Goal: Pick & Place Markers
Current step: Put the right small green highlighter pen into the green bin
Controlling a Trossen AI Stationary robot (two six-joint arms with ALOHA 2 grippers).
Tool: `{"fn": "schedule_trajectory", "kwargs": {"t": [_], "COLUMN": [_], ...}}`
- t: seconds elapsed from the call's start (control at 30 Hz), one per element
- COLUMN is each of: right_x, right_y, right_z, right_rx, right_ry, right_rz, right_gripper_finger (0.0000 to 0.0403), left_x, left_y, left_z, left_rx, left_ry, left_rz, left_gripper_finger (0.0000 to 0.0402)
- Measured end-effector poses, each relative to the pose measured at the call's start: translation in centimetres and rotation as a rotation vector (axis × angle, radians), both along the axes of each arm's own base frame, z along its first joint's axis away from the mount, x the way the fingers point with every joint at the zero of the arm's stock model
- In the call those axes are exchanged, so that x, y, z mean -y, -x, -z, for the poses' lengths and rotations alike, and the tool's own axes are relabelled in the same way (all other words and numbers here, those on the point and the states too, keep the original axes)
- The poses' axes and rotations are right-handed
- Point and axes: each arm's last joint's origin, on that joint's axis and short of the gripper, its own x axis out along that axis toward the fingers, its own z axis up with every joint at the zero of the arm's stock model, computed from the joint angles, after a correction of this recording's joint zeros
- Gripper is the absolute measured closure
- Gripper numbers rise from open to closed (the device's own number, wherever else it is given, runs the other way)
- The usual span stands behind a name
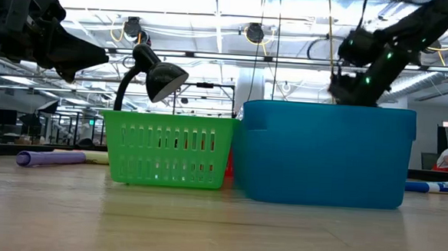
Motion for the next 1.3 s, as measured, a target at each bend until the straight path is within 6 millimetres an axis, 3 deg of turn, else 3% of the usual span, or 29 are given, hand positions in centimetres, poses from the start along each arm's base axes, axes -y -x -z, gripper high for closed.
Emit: {"fn": "schedule_trajectory", "kwargs": {"t": [0.3,0.53,0.77,0.9,1.0,1.17,1.3], "right_x": [-5.4,-11.8,-16.7,-18.2,-18.7,-19.1,-19.2], "right_y": [-3.2,-6.3,-7.6,-8.0,-8.4,-8.9,-9.4], "right_z": [-2.6,-3.8,-4.2,-3.9,-3.9,-3.7,-3.7], "right_rx": [0.211,0.343,0.404,0.401,0.414,0.437,0.464], "right_ry": [0.046,0.15,0.299,0.353,0.385,0.404,0.437], "right_rz": [-0.388,-0.698,-0.843,-0.874,-0.888,-0.897,-0.905], "right_gripper_finger": [0.0384,0.0384,0.0384,0.0384,0.0384,0.0384,0.0384], "left_x": [0.0,0.0,0.0,0.0,0.1,1.2,1.8], "left_y": [0.0,0.0,0.0,0.0,0.0,0.1,-1.0], "left_z": [0.0,0.0,0.0,-0.2,-1.4,-3.8,-3.4], "left_rx": [0.0,-0.001,-0.001,0.024,0.163,0.41,0.369], "left_ry": [0.0,0.0,0.0,-0.013,-0.008,-0.157,-0.188], "left_rz": [0.0,0.0,0.0,-0.004,0.025,0.321,0.415], "left_gripper_finger": [0.0286,0.0286,0.0286,0.0286,0.0286,0.0286,0.0286]}}
